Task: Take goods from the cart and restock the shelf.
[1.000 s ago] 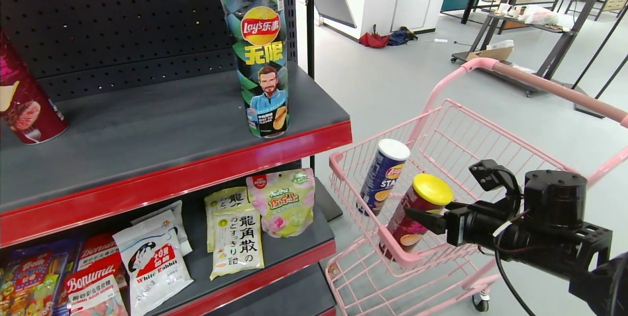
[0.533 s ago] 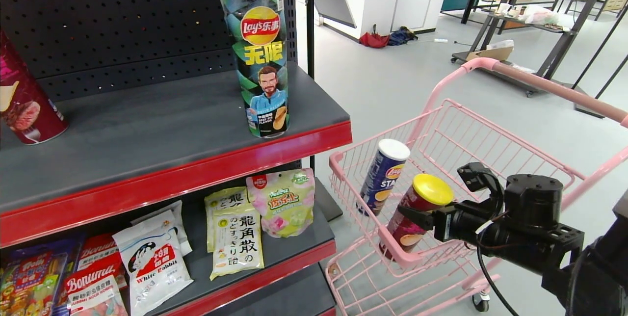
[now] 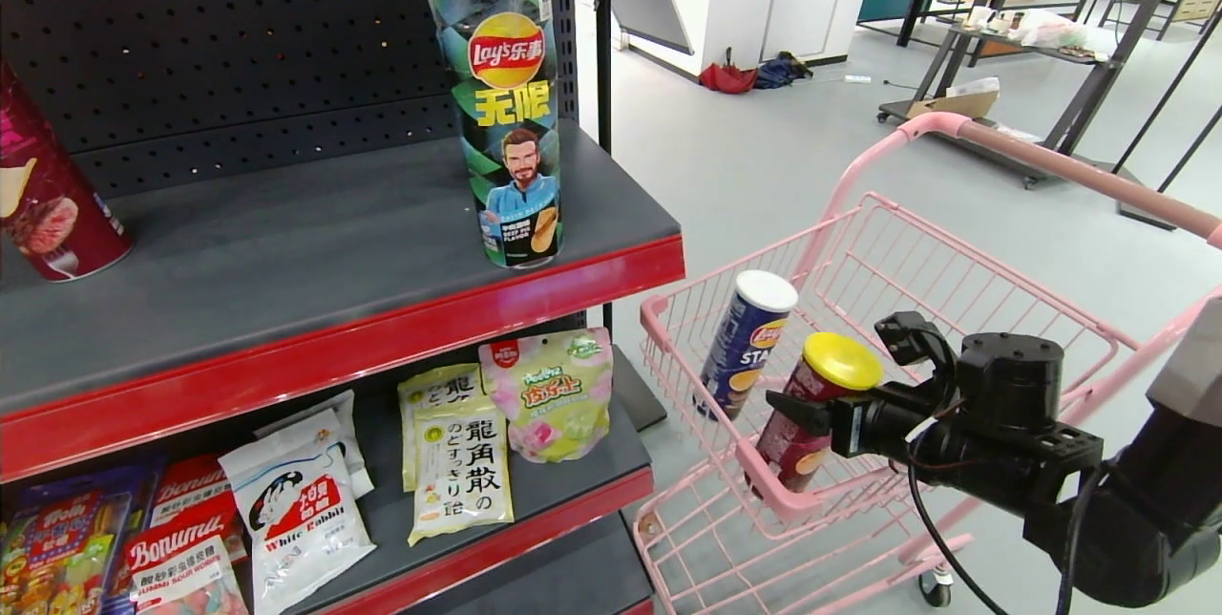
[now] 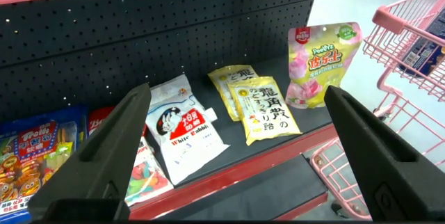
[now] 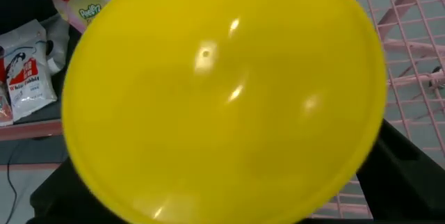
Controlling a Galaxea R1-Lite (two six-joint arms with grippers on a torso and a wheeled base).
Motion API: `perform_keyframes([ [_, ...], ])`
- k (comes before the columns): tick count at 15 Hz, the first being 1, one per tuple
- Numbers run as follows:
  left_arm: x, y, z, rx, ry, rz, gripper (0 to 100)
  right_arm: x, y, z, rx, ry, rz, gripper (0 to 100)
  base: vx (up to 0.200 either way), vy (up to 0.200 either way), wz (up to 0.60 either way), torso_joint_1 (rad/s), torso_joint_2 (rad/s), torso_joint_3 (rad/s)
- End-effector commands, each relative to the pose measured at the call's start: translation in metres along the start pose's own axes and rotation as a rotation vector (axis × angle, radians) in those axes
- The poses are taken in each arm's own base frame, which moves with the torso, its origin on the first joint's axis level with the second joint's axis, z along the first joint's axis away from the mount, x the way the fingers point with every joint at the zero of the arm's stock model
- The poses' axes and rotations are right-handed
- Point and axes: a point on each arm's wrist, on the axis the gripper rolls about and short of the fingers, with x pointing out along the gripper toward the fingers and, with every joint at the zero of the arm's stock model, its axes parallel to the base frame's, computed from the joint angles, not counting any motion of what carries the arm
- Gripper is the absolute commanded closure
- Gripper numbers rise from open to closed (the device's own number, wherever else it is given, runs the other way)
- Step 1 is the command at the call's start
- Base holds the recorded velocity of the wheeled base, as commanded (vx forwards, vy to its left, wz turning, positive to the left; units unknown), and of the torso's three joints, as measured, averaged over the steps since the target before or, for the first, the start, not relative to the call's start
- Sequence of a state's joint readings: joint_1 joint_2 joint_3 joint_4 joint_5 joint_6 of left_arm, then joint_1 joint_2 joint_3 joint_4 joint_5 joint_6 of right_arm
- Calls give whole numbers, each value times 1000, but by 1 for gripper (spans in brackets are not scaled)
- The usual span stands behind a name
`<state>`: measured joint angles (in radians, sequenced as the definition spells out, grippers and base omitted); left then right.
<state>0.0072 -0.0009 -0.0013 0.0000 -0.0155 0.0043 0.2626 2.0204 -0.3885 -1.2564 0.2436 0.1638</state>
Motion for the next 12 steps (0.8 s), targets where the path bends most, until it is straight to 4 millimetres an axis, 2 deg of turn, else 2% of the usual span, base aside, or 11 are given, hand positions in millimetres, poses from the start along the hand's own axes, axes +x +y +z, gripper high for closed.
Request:
perform_keyframes([
  [1,0,0,0,0,1,1,0,5,-1,-1,0,3,0,0,0,0,0,0,0,0],
  [2,0,0,0,0,1,1,0,6,-2,-2,0,6,-4,100,0,0,0,0,0,0],
  [10,0,0,0,-1,1,1,0,2,-1,-1,-4,-3,-28,100,0,0,0,0,0,0],
  [11,0,0,0,0,1,1,0,-9,4,20,-24,-91,-55,100,0,0,0,0,0,0],
  [12,0,0,0,0,1,1,0,-13,6,26,-31,-115,-57,100,0,0,0,0,0,0],
])
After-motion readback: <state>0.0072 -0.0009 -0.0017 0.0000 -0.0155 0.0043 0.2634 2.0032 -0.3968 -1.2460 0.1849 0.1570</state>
